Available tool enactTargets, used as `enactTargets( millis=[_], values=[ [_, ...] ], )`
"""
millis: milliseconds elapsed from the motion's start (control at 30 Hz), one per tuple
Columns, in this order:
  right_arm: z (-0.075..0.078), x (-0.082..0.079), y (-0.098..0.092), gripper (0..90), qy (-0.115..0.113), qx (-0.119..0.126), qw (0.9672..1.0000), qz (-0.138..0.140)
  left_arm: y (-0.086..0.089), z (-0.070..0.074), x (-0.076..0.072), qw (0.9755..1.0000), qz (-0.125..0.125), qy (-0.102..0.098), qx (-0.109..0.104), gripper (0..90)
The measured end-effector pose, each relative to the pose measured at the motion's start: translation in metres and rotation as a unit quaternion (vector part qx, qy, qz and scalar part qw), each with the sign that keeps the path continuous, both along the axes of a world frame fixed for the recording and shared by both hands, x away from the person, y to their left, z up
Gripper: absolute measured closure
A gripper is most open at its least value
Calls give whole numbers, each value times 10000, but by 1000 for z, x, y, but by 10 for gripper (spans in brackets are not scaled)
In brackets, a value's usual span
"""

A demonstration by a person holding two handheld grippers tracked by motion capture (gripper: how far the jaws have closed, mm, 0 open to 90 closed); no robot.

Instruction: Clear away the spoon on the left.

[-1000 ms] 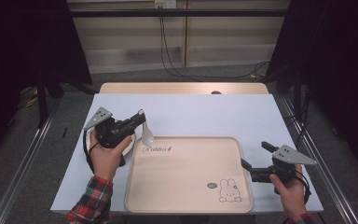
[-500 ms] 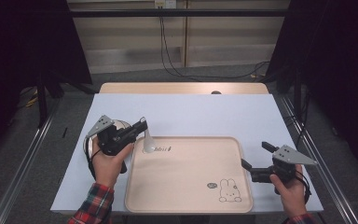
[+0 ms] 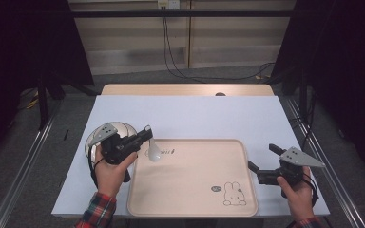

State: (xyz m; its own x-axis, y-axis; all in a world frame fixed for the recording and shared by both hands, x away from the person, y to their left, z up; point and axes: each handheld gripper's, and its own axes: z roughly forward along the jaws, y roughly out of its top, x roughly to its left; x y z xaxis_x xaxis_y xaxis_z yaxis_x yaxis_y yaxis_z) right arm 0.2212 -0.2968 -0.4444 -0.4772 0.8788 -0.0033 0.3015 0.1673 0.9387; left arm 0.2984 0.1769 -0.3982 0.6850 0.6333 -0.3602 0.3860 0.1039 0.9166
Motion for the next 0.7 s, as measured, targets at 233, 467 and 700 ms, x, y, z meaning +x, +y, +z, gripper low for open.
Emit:
enactTargets(
  millis=[233, 467, 700],
  values=[
    [0, -1, -1, 5, 3, -58, 10000, -8, -3, -7, -4, 9998, -182, 70, 5, 857],
    [0, -5, 1, 5, -3, -90, 9999, 62, -5, -12, -9, 9995, -282, 161, 60, 857],
    [0, -6, 3, 5, -21, -181, 9997, 133, -6, -14, -14, 9993, -346, 159, 53, 856]
  ],
)
